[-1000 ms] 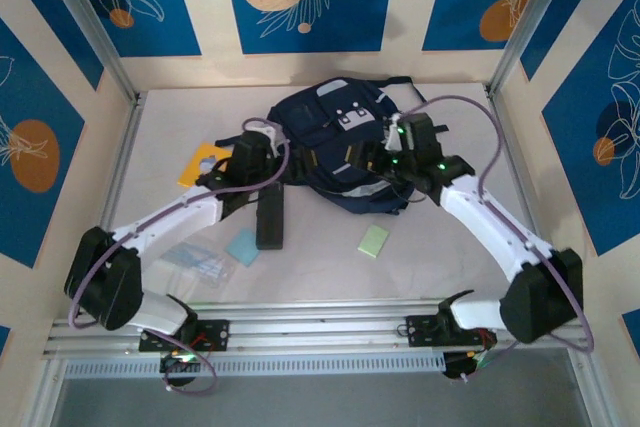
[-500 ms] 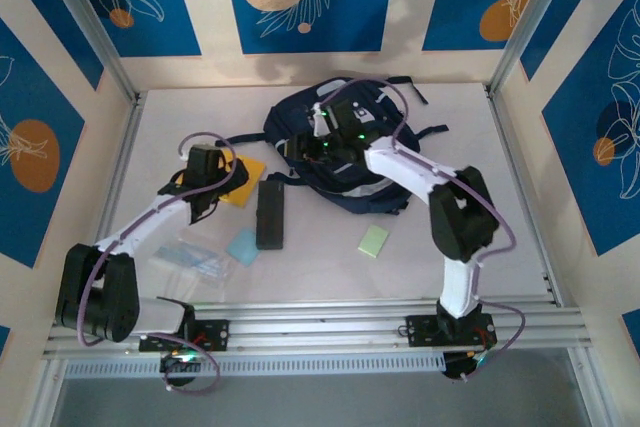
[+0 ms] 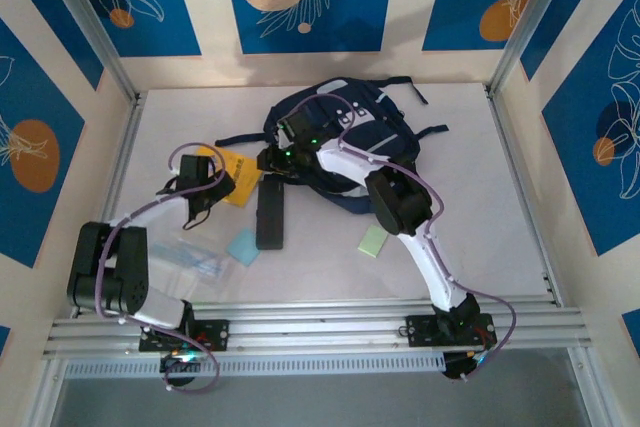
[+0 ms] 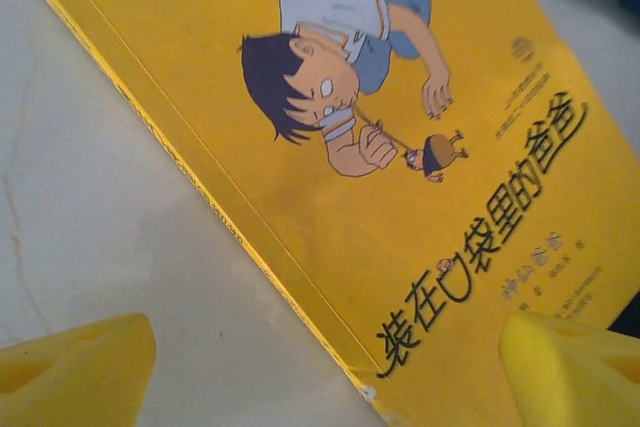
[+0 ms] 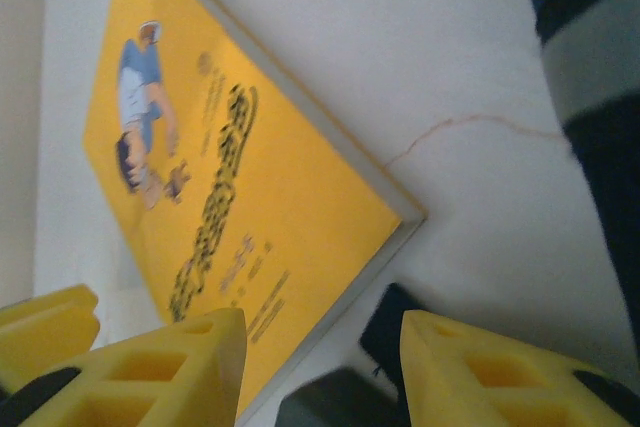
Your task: Pack books, pencil case, and school supplies into a backpack
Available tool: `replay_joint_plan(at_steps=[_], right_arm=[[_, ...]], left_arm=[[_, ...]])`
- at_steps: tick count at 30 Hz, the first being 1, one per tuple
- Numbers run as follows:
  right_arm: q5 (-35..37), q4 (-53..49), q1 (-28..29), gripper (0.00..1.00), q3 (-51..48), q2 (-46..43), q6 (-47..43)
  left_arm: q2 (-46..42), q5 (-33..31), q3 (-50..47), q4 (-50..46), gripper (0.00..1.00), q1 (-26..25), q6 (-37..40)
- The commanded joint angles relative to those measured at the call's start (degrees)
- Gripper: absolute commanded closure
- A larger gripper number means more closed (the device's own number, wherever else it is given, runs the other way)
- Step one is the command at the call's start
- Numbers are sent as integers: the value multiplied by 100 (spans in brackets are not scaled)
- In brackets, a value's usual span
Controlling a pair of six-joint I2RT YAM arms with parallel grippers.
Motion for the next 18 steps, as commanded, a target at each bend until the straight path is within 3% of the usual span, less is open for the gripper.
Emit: replay_joint_plan(at_steps=[1, 7, 12, 18], right_arm=[[850, -506, 103, 54, 391, 221, -63], [1206, -451, 149, 49, 758, 619, -61], [657, -238, 268, 50, 1173, 972, -226], [372, 34, 369, 53, 1126, 802, -421]], left_arm=[[261, 227, 70, 208, 11, 57, 2], [573, 419, 128, 324, 15, 57, -16], [733, 592, 153, 368, 25, 58, 49], [751, 672, 67, 393, 27, 57, 62]])
